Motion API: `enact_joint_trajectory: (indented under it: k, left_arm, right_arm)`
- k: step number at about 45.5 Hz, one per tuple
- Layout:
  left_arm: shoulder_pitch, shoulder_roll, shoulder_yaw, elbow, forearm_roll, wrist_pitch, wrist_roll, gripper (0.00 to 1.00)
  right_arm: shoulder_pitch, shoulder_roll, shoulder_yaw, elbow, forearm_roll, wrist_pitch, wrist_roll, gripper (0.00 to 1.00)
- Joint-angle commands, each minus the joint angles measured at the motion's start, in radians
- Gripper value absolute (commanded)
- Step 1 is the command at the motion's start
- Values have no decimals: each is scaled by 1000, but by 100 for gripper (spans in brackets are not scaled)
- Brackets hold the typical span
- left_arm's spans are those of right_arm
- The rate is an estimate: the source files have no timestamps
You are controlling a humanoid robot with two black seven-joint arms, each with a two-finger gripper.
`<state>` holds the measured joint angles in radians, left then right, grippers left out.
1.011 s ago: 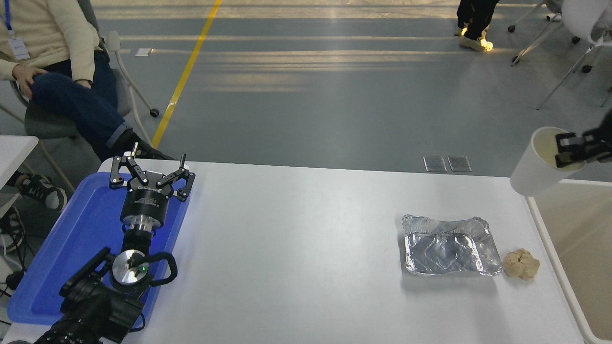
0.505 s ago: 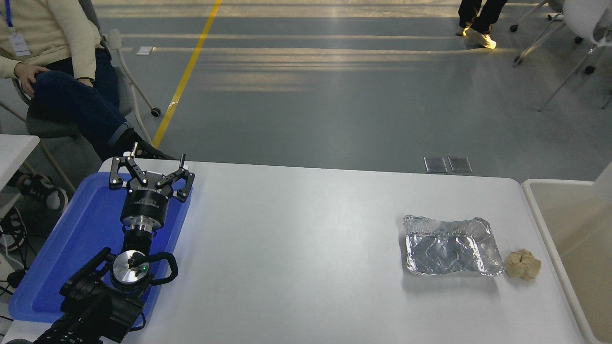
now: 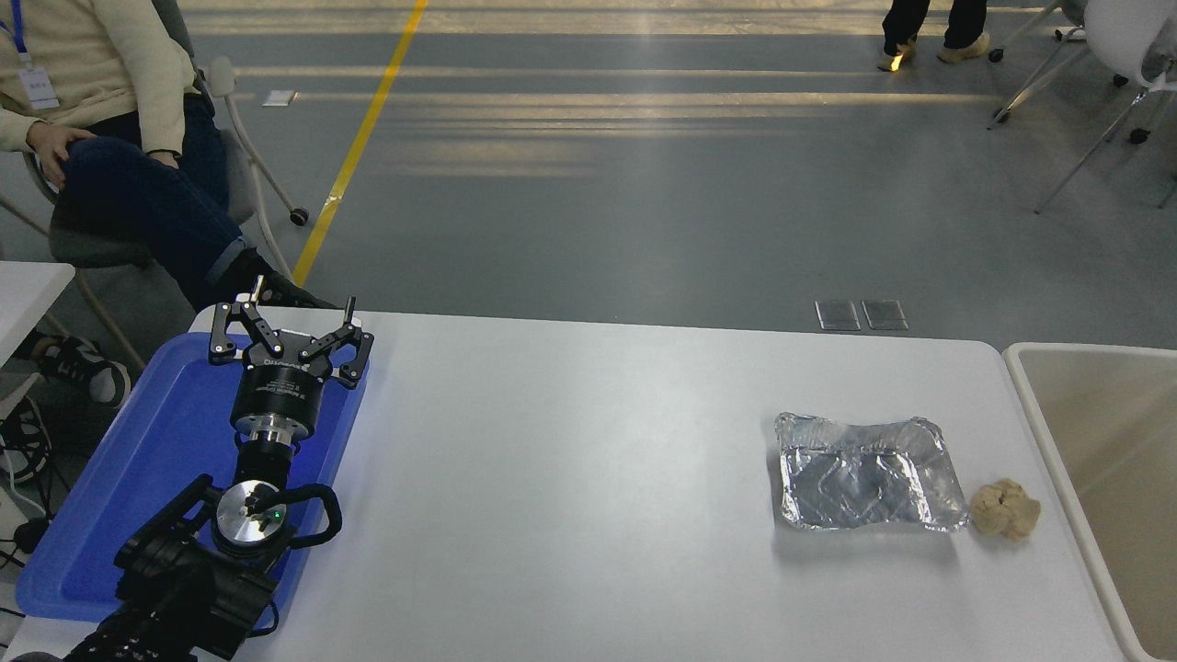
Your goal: Pick up paper cup place in dustbin
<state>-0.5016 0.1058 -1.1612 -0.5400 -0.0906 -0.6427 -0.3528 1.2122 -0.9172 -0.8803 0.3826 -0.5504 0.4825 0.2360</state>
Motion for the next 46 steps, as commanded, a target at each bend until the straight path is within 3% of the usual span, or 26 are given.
enact_joint_trajectory:
  k: [1, 7, 24, 46]
  left_arm:
    - [0, 0, 0, 0, 0, 0, 0, 100]
    - [0, 0, 0, 0, 0, 0, 0, 100]
    - [0, 0, 2, 0, -1, 0, -2, 100]
    - [0, -2, 2, 0, -1, 0, -3, 100]
  right_arm:
    - [-334, 92, 233, -266, 91, -30, 3, 0]
    - [-422, 120, 261, -280, 153, -123, -3, 0]
    - [-523, 208, 313, -280, 156, -248, -12, 0]
    - [-562, 268, 357, -280, 156, -285, -29, 0]
